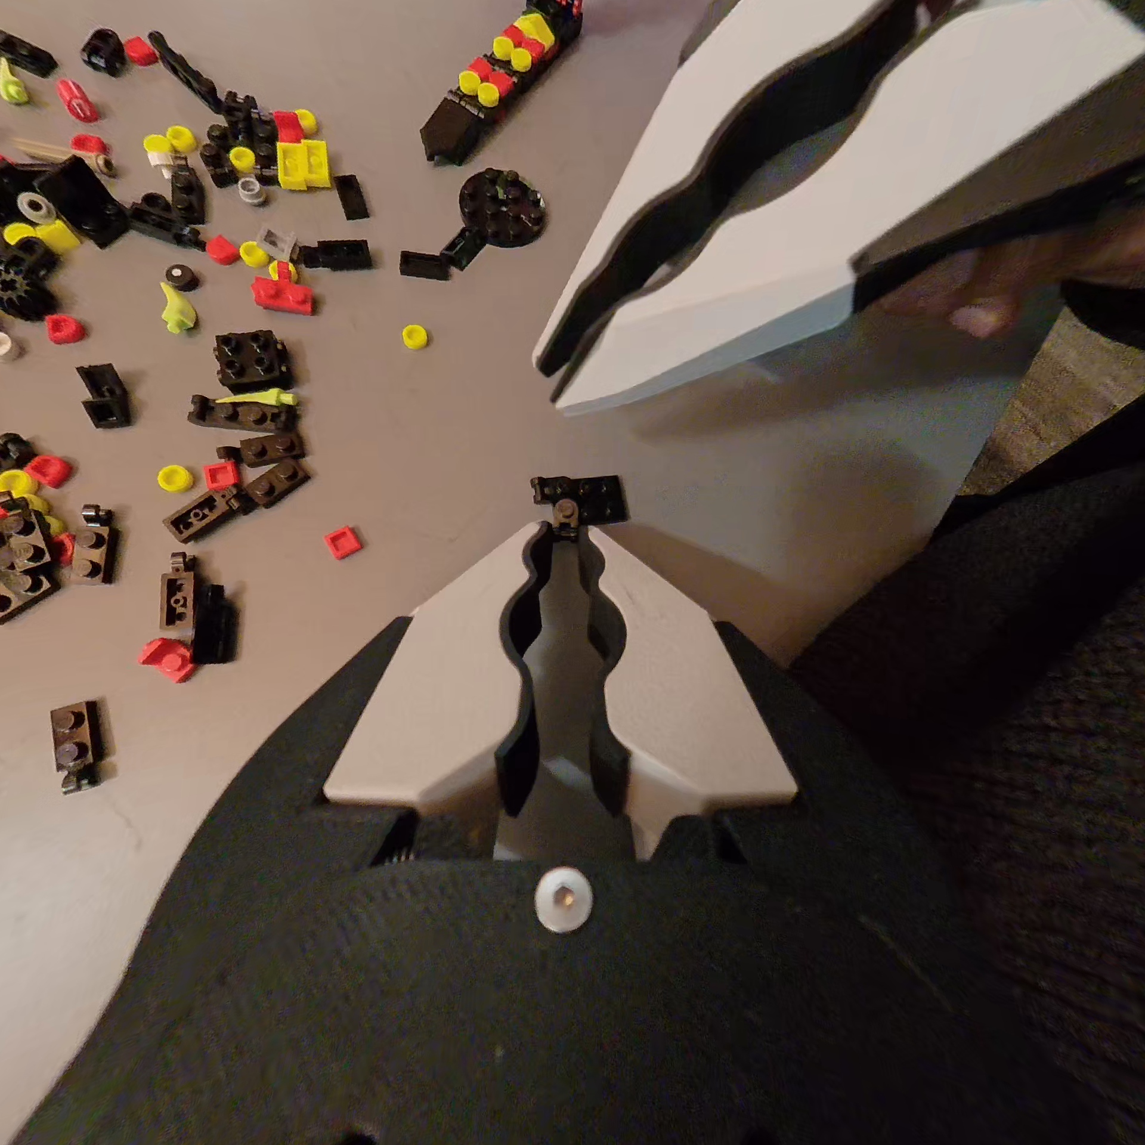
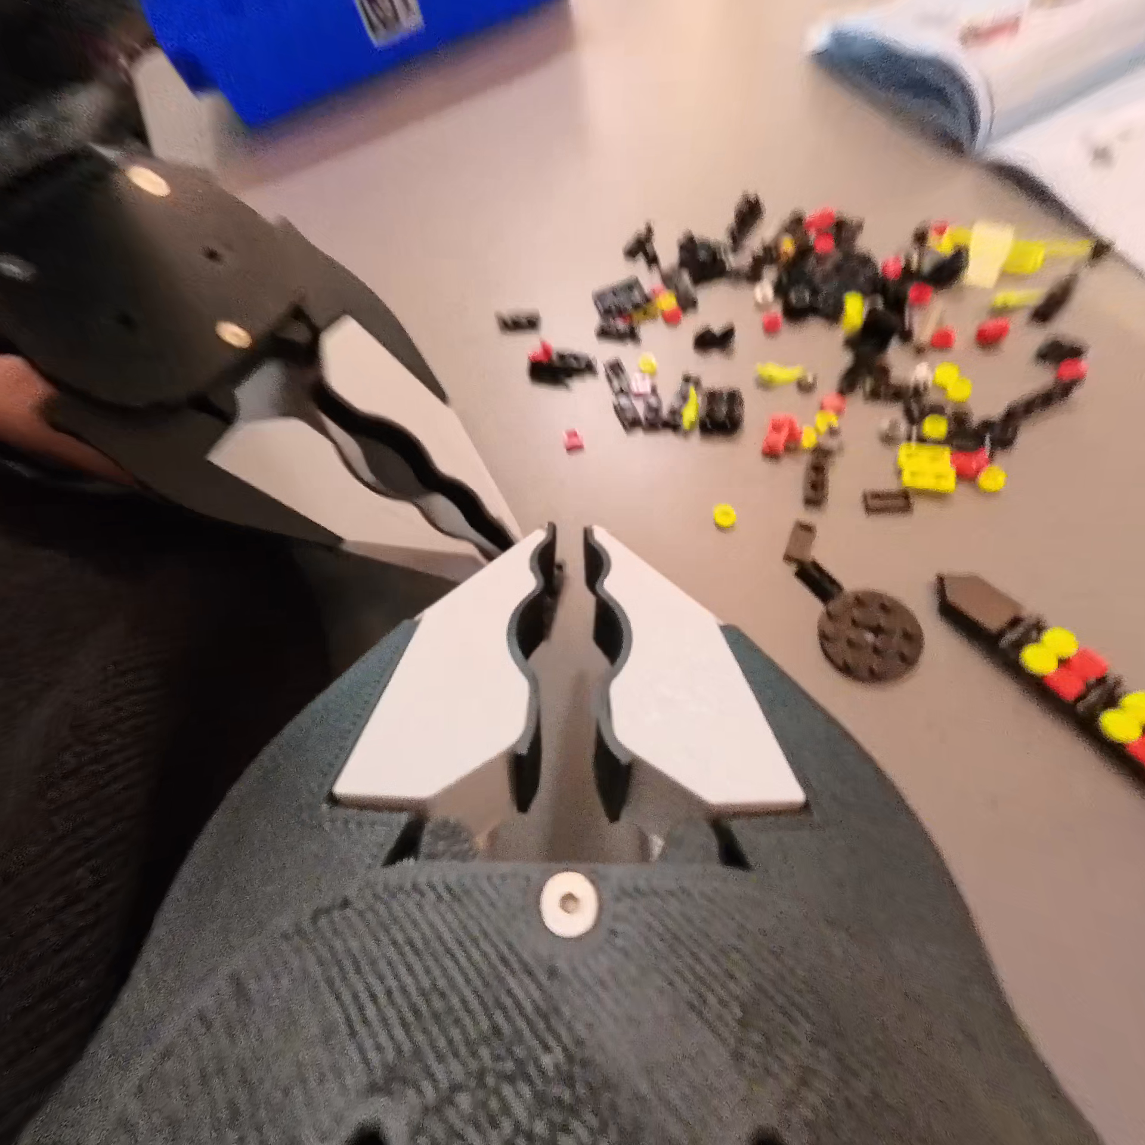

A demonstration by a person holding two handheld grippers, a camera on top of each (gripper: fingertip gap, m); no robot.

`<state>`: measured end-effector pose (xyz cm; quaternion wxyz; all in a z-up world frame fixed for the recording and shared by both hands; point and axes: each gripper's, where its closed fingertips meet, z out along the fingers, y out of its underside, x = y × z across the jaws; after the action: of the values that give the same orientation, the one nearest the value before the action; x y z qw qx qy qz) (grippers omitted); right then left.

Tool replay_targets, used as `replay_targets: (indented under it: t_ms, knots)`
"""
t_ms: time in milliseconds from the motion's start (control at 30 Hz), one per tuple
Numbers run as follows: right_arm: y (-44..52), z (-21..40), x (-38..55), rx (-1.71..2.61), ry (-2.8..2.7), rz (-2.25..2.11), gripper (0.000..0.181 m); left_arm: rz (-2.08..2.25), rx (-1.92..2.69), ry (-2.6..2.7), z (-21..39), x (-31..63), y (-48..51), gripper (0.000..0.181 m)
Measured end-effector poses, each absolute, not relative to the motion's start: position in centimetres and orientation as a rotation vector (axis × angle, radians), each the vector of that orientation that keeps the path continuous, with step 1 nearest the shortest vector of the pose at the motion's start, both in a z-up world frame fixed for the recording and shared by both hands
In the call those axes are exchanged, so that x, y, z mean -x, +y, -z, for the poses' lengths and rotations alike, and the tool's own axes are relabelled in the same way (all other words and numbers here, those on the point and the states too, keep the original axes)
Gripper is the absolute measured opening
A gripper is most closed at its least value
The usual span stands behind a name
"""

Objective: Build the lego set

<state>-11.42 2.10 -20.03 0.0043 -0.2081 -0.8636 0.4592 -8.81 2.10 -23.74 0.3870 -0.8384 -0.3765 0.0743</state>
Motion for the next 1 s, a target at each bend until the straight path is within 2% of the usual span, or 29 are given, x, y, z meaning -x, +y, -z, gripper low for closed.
replay_targets:
  t_ms: [100, 200, 1000]
  knots:
    - [3.2, 22.5, 11.4, 0.8, -2.825, -1.314, 0.017, -0.183, 2.135, -0.961, 23.8, 8.8, 2.1, 0.004]
    - [2.5, 22.7, 10.1, 0.889, -2.928, -1.384, 0.022, -0.187, 2.139, -0.957, 23.8, 8.8, 2.2, 0.004]
    - [2.0, 23.4, 10.2, 0.822, -2.936, -1.303, 0.014, -0.175, 2.148, -0.94, 23.8, 8.6, 2.4, 0.005]
